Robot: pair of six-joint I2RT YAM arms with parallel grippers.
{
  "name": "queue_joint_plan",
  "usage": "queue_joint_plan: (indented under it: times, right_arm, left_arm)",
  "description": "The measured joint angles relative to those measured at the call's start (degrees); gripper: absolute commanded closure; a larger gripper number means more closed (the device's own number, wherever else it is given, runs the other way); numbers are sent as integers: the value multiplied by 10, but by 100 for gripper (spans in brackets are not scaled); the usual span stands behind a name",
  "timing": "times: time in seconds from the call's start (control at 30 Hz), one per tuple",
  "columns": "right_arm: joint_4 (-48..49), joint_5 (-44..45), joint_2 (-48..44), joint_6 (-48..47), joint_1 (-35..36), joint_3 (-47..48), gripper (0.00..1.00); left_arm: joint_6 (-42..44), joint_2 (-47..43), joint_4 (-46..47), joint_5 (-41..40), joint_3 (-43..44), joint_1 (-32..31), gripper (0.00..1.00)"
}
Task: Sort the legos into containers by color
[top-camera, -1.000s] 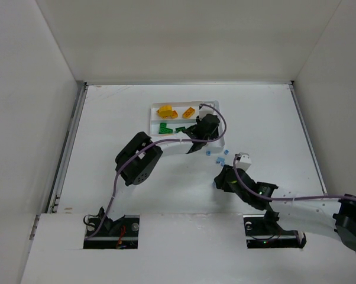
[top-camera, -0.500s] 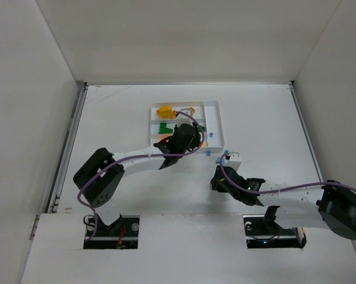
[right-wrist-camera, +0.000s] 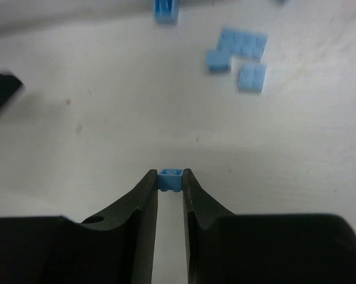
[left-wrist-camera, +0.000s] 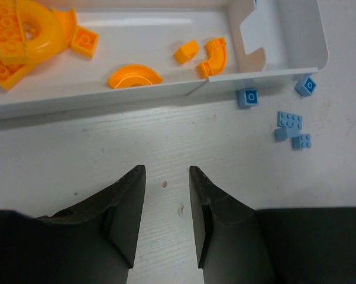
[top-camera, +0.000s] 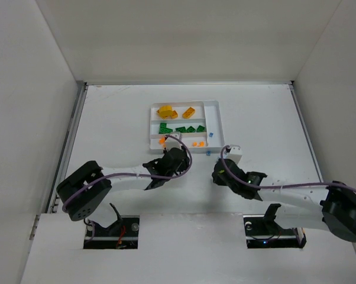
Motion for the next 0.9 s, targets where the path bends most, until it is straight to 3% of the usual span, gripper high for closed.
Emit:
queue_joint_plan:
  times: [0.17,0.4,0.57,0.63,0.73,0.9]
  right_arm:
    - [27,-9,6,-76,-115,84,80]
    - [113,-62,123,-145,-233,167,78]
    - [129,-87,216,-167,-253,221,55]
    - [133,-93,226,-173,-253,225,52]
    - [136,-96,215,-178,-253,224,53]
    - [150,-96,119,-181,-253,171,65]
  left_arm:
    - [-9,0,14,-2,-2,-32,68]
    - [-14,17,20,-16,15,-74,68]
    - [-15,61,21,-30,49,-86,68]
    - [-15,78,19,-38,60,-89,68]
    - [-15,108,18,-53,85,-89,68]
    - [-14,168,7,-66,140,-89,68]
